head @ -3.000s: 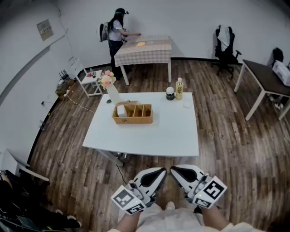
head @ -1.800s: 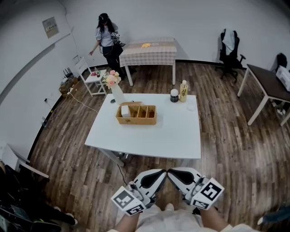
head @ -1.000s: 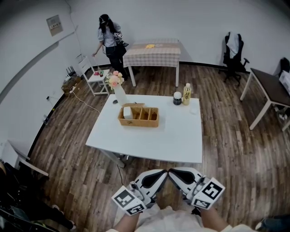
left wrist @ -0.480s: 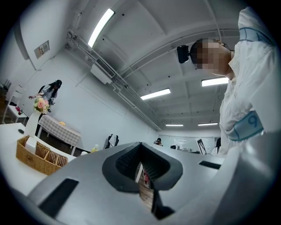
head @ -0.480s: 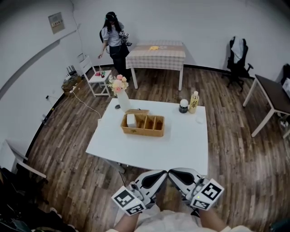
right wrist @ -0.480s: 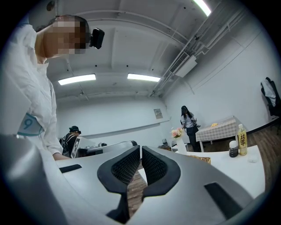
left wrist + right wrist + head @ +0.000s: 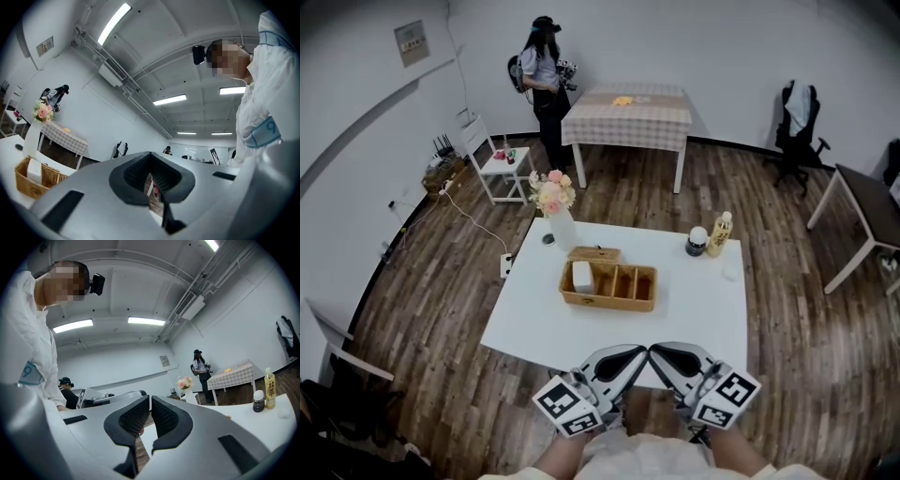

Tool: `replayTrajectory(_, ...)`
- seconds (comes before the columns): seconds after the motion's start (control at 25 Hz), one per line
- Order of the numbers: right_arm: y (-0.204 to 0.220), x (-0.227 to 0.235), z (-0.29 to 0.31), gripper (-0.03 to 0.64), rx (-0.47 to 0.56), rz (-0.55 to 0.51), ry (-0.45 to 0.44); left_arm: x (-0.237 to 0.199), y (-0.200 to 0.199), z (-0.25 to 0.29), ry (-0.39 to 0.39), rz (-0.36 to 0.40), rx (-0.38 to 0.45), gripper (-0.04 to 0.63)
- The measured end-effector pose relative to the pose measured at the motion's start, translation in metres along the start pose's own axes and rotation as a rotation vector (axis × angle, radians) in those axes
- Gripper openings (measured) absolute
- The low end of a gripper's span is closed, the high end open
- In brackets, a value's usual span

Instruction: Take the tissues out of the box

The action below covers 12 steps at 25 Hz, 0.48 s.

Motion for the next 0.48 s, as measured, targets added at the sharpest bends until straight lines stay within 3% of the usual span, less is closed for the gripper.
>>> replayTrajectory(0.48, 0.013, 0.046, 0.095, 0.037, -0.004, 0.033, 0.025, -0.105, -0.021, -0.008, -0.007, -0.021, -0.013, 0.000)
Point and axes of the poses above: the fingertips, and each gripper's own axes: z forward along the fingers, x to its right, y out of its underside, the point moved 6 cm from there along -z, backward along the fingers, and after that the axes turned 5 degrees about -y, right-handed, at the moved point
